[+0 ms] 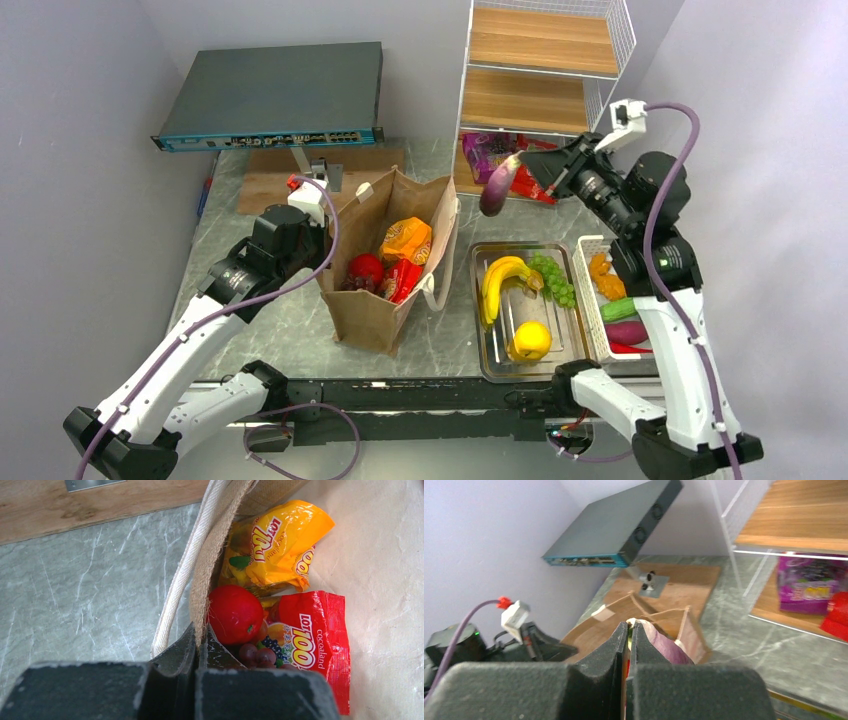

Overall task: Place the food into the grocery bag and tie it
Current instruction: Place the fake vegetable into the grocery bag.

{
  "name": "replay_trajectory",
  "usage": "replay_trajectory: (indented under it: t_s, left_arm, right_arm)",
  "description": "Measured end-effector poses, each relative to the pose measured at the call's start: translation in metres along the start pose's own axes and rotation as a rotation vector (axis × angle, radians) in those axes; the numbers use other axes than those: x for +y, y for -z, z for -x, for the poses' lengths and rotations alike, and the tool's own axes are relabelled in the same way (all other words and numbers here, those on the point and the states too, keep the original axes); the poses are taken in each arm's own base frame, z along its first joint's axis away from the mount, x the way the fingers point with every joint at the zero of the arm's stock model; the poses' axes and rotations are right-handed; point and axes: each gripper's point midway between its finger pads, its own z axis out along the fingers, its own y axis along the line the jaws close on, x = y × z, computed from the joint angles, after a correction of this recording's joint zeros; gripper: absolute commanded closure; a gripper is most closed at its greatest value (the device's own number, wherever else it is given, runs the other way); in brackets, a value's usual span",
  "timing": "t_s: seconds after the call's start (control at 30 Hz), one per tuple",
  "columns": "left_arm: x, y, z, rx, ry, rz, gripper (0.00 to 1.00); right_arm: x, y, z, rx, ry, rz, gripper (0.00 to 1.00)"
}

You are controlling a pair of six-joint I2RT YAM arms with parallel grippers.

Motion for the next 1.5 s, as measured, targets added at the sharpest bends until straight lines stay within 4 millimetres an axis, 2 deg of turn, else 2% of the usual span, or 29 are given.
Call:
replay_trajectory:
  t_s: [0.17,0.3,0.73,0.87,1.23,1.5]
  left_arm:
    - [0.000,0.000,0.000,0.000,0.000,0.000,1.00]
    - [0.000,0.000,0.000,0.000,0.000,0.000,1.00]
    - [0.000,0.000,0.000,-0.001,0.000,0.000,1.00]
    - [0.000,0.000,0.000,-0.001,0.000,0.000,1.00]
    - [0.000,0.001,0.000,-0.001,0.000,0.000,1.00]
    - [0.000,0.001,0.000,-0.001,0.000,0.000,1.00]
  right_arm:
    - [0.033,-0.020,-0.016,0.066,-0.036,0.104,1.00]
    - [0.058,-0.041,-0.041,0.139,-0.068,0.164,1.00]
    - [0.141,-0.078,-0.116,0.281,-0.123,0.330,1.00]
    - [0.146,-0.088,-0.136,0.293,-0.158,0.328,1.00]
    - [0.114,-0.108,-0.209,0.327,-0.332,0.210,1.00]
    - [0.108,-0.126,-0.242,0.357,-0.410,0.178,1.00]
